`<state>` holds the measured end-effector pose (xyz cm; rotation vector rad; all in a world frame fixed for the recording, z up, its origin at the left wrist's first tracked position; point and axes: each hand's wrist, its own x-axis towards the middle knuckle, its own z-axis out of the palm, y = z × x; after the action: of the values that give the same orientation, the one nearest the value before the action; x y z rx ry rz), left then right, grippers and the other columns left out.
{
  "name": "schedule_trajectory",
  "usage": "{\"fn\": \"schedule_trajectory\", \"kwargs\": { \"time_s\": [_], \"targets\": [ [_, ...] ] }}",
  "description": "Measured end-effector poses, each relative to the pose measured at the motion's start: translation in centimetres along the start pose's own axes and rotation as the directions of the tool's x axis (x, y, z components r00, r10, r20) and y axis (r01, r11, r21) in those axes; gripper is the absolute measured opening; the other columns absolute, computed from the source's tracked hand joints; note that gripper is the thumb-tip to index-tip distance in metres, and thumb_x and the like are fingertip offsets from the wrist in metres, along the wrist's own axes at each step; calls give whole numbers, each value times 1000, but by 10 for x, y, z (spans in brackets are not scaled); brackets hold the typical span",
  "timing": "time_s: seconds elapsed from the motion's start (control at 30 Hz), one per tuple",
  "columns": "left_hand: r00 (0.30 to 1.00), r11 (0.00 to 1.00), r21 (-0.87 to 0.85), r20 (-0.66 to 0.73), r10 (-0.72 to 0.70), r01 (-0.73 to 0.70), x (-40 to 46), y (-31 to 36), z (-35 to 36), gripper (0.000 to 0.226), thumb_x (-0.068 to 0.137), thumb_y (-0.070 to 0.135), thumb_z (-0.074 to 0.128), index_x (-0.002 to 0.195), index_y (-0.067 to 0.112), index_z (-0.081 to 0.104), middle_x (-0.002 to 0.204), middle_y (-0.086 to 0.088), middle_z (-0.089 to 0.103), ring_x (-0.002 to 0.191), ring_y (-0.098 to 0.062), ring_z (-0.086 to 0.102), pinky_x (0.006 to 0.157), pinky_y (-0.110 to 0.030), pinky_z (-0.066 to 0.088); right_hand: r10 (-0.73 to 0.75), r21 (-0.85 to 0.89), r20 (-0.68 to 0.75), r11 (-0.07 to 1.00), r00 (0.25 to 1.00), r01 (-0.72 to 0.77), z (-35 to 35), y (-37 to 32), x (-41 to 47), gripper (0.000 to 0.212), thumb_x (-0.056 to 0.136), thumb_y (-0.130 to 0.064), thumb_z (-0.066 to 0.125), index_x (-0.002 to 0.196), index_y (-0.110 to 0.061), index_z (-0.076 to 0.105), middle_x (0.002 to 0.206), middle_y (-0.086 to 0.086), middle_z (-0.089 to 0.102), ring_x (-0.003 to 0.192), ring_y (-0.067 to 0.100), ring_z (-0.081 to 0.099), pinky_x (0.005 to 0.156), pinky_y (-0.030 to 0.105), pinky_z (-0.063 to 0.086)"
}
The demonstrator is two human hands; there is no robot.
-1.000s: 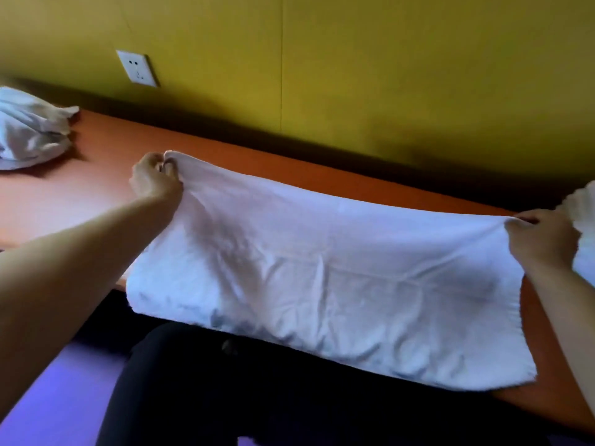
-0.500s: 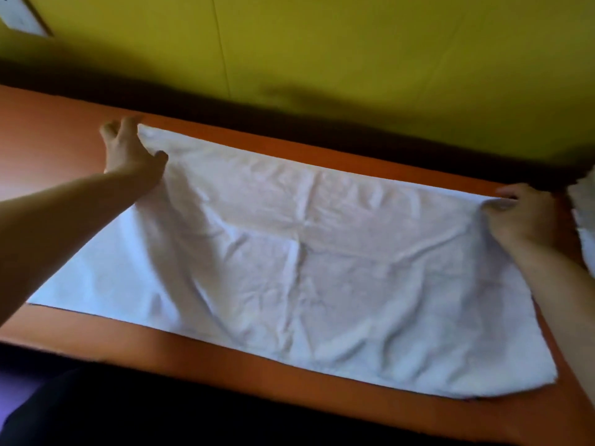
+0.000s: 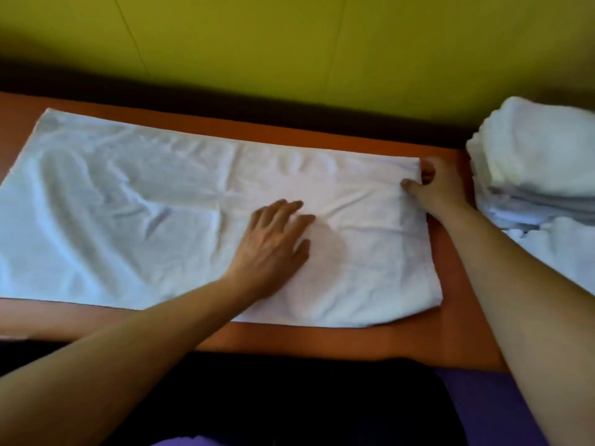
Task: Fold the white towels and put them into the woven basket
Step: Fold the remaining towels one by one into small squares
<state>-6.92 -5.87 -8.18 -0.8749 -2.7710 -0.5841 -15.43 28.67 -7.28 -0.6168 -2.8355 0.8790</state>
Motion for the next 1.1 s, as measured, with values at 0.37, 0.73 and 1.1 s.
{"fn": "schedule_trajectory", "kwargs": {
  "time_s": [0.37, 0.73, 1.1],
  "targets": [
    [911, 939, -38, 231, 341, -342, 7, 143, 53, 28, 86, 36, 67, 104, 15, 64, 100, -7, 58, 78, -28, 52, 67, -40, 46, 136, 81, 46, 987, 990, -139, -2, -2, 5, 52, 81, -34, 81, 126, -21, 59, 134, 7, 54, 115, 27, 58, 88, 28, 47],
    [875, 671, -580, 426, -232, 461, 13, 156, 8, 9, 100, 20, 46, 100, 16, 37, 100, 6, 60, 85, -22, 57, 69, -33, 38, 211, -17, 1, 977, 978, -211, 2, -24, -12, 45, 88, -29, 72, 129, -12, 63, 134, 13, 61, 120, 33, 60, 94, 35, 49],
    [874, 616, -623, 387, -293, 482, -14, 191, -25, 31, 99, 48, 51, 106, 19, 42, 98, -13, 69, 90, -37, 64, 75, -43, 52, 463, 566, 104, 700, 880, -435, -57, -5, -56, 42, 86, -34, 76, 118, -12, 62, 122, 4, 64, 92, 18, 63, 69, 25, 50]
  ]
}}
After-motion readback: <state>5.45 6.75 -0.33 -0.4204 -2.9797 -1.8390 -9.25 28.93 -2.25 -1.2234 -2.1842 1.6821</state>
